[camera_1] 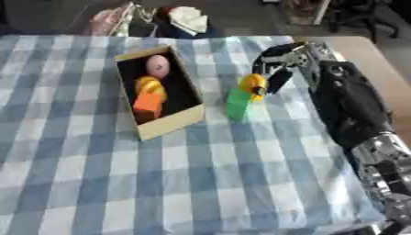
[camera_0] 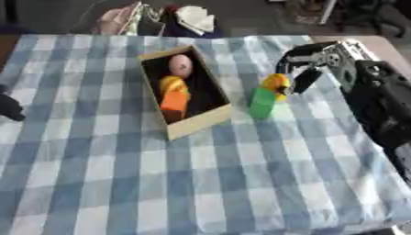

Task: Pick up objects on the table and place them in the box.

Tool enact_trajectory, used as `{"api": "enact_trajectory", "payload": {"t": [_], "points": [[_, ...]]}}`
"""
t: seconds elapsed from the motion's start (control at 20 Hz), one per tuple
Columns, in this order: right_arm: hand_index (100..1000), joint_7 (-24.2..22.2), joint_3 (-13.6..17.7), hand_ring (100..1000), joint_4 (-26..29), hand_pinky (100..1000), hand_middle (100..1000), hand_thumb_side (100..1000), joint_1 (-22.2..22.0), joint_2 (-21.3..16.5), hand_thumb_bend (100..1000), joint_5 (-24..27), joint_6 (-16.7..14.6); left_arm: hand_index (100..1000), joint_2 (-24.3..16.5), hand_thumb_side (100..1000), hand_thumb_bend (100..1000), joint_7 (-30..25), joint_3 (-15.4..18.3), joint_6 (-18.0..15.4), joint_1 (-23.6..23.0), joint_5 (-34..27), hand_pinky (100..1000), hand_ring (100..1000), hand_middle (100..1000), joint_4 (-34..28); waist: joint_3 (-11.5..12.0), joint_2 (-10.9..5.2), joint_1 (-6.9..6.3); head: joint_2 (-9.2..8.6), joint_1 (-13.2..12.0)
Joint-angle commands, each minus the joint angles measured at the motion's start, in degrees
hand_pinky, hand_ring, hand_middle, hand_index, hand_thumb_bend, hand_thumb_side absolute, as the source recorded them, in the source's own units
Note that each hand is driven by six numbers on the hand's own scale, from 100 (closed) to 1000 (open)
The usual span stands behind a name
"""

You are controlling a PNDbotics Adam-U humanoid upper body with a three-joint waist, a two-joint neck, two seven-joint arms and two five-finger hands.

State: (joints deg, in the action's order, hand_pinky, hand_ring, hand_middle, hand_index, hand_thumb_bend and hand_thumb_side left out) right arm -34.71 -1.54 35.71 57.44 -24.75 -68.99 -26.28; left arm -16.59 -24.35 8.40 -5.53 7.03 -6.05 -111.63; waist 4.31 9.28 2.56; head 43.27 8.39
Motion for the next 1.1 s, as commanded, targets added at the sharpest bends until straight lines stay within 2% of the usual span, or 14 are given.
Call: {"api": "enact_trajectory", "payload": {"t": [0.05,0.1,0.2,0.3,0.7,0.9,1.1], "points": [[635,0.7,0.1,753,0.4,788,692,256,0.8,-0.5,182,-0.5,-0.1,793,-0.9,601,100,0.0,0.6,-0.1,0.4,0.0,775,586,600,-0.9,0.0,-1.26,-0.48,-0.44,0.0],[523,1.7,0.3,733,0.8,778,656,163,0.9,-0.4,151,-0.1,-0.1,793,-0.9,600,100,0.0,0.6,-0.1,0.4,-0.1,775,586,600,-0.9,0.0,-1.28,-0.49,-0.44,0.0],[468,3.9,0.5,714,1.7,773,636,109,1.0,-0.4,121,0.9,-0.3,793,-0.9,601,100,0.0,0.6,-0.1,0.4,-0.1,775,586,601,-0.9,0.0,-1.32,-0.48,-0.46,0.0],[438,5.7,0.8,697,2.5,770,620,100,1.3,-0.5,100,2.6,-0.5,793,-0.9,601,100,-0.1,0.6,-0.1,0.4,-0.1,775,586,601,-0.8,0.0,-1.37,-0.47,-0.45,-0.1],[435,9.4,0.7,670,8.1,769,607,100,4.7,0.6,100,9.8,-1.0,793,-0.8,600,100,-0.2,0.5,-0.1,0.4,-0.2,775,587,601,-0.8,0.1,-1.55,-0.52,-0.40,0.0],[444,8.1,-1.2,674,10.3,773,612,100,6.9,3.6,100,12.2,-2.9,793,-0.8,600,100,-0.3,0.3,-0.1,0.5,-0.3,775,587,601,-0.8,0.1,-1.49,-0.61,-0.43,0.2],[459,5.4,-3.4,687,11.4,775,622,100,8.6,7.1,100,12.4,-4.8,793,-0.7,601,100,-0.4,0.3,-0.2,0.5,-0.3,775,587,601,-0.8,0.4,-1.34,-0.70,-0.41,0.5]]}}
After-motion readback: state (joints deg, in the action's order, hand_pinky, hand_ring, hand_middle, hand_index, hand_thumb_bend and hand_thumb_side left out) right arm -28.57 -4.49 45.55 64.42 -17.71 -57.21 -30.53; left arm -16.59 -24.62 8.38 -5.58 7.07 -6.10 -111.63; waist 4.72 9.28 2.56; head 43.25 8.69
